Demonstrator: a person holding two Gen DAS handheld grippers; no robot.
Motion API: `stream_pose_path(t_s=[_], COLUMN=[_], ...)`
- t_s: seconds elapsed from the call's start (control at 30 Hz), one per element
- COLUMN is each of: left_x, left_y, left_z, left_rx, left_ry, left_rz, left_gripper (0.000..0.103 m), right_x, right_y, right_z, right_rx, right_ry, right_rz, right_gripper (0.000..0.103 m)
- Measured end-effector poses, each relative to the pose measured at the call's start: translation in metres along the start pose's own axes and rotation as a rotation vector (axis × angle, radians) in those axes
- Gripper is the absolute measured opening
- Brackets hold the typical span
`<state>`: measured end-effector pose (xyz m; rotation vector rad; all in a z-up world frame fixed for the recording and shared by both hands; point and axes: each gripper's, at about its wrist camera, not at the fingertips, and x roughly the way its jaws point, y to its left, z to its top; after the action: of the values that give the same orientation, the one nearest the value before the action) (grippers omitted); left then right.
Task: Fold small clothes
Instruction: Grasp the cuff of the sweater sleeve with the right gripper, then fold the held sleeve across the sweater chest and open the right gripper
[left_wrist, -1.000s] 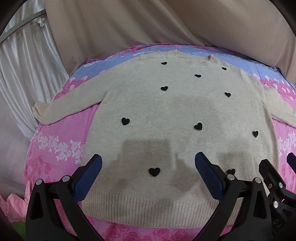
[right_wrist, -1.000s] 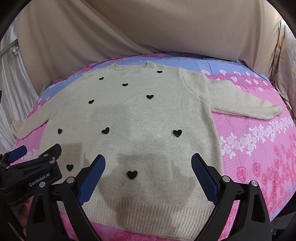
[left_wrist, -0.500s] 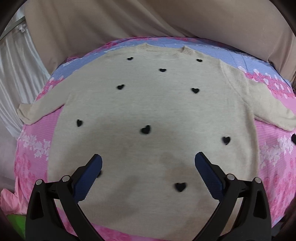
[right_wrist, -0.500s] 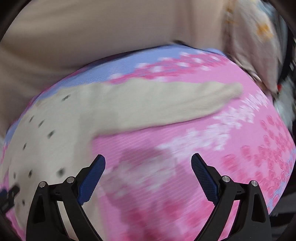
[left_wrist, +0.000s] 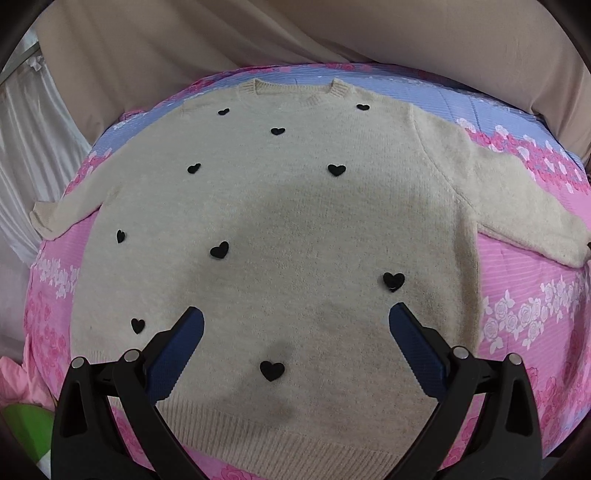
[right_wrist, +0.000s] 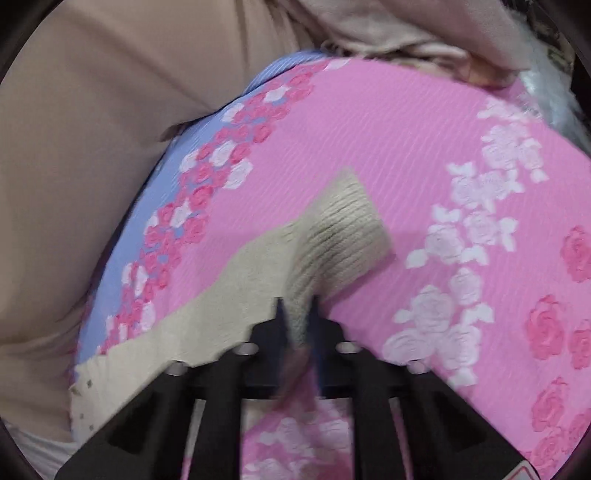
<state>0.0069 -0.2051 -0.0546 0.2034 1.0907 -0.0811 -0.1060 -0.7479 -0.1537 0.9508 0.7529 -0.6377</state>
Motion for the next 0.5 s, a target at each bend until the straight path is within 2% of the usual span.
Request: stream_pose_path(t_s=[0.13,0.27,0.4,0.5], left_x=[-0.003,-0.002,-0.006,-0.006], left_y=[0.015,0.044,0.087,0.127], left_z=[0.0,0.001,0.003,0.005], left_rx=[-0.022,-0.064,-0.115,-0.164], left_ry=[-0.013,-0.019,-0.046,-0.059], left_rz=[-0.004,-0.013,-0.023,-0.022], left_gripper=[0.098,0.098,0.098,0.098], right_x=[-0.044,-0.083,-0.089,-0.063], right_y=[0.064,0.178,0.322,0.413], right_z=[-0.006,-0.035,-0.109,-0.19], right_rx=[-0.119,-0.295,-0.497,-0.65], right_ry=[-0.073,-0.081,0.012,0.106], right_rz=[0.142,0.334,0.528,0.577], right_gripper=[0.009,0.009,0.01,0.012])
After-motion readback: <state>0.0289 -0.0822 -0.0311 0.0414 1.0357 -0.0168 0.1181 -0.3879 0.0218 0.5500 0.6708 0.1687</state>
